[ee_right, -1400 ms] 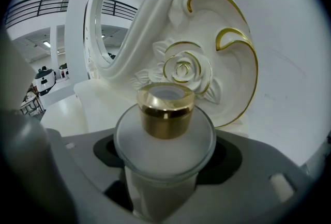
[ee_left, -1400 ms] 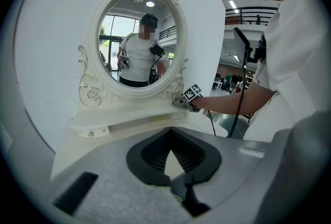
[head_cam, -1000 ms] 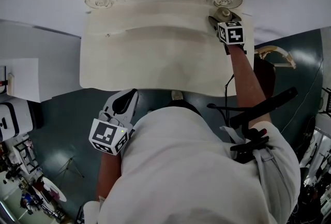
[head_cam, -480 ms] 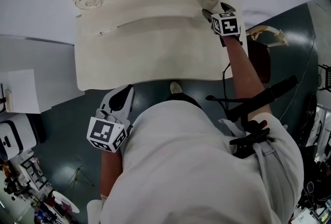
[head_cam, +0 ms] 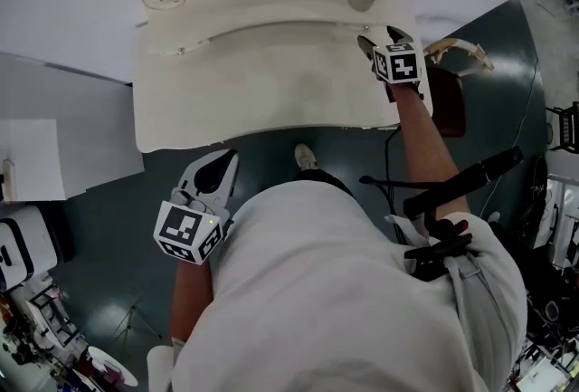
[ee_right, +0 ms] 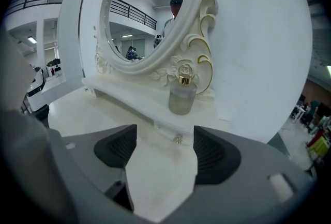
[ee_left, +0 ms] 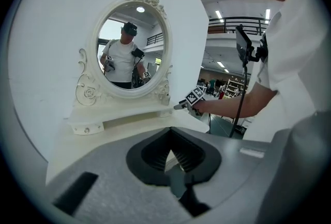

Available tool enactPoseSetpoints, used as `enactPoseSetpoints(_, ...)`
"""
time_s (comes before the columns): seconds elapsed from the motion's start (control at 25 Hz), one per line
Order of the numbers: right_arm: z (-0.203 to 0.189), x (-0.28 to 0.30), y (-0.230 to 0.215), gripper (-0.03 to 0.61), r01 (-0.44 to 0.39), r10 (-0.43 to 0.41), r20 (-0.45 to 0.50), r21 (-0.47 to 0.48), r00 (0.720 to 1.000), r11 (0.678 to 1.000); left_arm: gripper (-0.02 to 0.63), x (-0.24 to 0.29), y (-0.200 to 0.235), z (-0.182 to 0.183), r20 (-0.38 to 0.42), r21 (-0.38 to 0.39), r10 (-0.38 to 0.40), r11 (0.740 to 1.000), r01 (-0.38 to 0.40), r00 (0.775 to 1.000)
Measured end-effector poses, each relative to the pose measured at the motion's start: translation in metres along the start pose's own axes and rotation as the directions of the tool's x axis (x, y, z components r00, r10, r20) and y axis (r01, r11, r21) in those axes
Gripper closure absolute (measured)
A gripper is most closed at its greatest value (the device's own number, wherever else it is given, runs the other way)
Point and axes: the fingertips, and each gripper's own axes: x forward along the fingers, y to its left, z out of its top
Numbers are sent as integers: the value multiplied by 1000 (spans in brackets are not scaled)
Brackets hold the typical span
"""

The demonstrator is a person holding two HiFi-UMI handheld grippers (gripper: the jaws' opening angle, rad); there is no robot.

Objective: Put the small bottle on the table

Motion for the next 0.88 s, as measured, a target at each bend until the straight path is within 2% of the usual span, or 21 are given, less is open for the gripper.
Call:
enactPoseSetpoints(0.12, -10, -22, 22, 270, -1, 1, 5, -3, 1000, 1000, 611, -15, -4, -9, 7, 5, -14, 1000, 14, 1000)
enactPoseSetpoints(0.36, -30, -67, 71, 424, -14, 14, 12, -23, 1000, 1000, 611, -45, -12, -29, 19, 10, -37, 999, 37, 999)
enactPoseSetpoints(0.56, -46, -100, 113, 475, -53, 53, 14, -13, 998, 999, 611, -69, -18, -44, 26, 19, -50, 999, 50, 998)
enactPoseSetpoints(0.76, -62, -140, 158, 575, -65, 66, 32, -31, 997, 997, 611, -95, -27, -63, 30, 38, -64, 997, 63, 997)
enactPoseSetpoints(0.88, -72, -162, 188, 577, -91, 92, 36, -33, 995, 995, 611, -111, -31, -75, 27, 45, -72, 996, 71, 997)
